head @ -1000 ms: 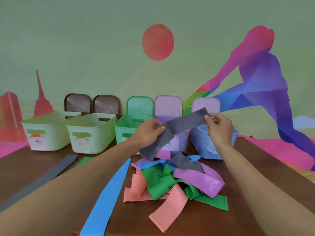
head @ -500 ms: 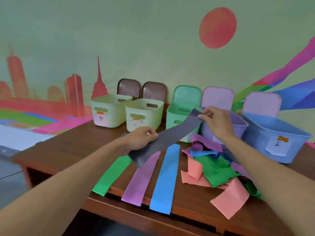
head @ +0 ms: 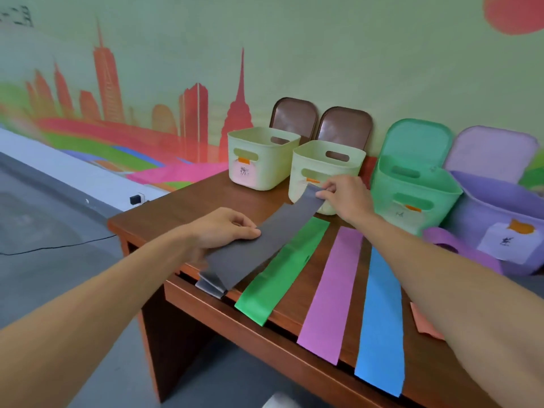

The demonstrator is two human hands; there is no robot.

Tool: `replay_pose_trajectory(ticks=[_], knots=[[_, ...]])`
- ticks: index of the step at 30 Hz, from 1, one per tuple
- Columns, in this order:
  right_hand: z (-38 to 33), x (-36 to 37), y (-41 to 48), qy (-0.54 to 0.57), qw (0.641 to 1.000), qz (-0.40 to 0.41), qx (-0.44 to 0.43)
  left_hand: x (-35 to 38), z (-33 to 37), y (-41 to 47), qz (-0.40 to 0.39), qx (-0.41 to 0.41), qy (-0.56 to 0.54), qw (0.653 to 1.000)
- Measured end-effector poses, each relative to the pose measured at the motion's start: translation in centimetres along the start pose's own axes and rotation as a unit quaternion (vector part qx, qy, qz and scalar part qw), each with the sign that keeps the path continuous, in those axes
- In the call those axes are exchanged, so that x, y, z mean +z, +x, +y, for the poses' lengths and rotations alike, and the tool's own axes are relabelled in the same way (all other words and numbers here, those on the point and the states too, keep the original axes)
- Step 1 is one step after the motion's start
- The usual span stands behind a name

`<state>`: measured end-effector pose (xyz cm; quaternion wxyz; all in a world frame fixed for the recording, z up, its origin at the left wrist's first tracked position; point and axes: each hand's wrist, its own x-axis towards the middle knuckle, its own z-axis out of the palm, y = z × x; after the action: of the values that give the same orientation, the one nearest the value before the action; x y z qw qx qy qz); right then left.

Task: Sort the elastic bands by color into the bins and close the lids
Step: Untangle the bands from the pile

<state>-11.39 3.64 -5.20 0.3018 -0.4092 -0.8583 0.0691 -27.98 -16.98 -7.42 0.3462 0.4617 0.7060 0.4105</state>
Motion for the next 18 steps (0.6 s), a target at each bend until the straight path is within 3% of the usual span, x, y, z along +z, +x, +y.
replay_pose_trajectory(ticks=[10,18], knots=[[-1.5,7.4,2.7,0.001,0.999,-0.047,0.014,-1.2,-3.2,1.2,0.001,-0.072,-0.081,0.994],[-0.6,9.1,2.8,-0.034,0.997,-0.062,0.038,-0.7,-3.7,2.5,0.020,-0.068,-0.054,0.996]])
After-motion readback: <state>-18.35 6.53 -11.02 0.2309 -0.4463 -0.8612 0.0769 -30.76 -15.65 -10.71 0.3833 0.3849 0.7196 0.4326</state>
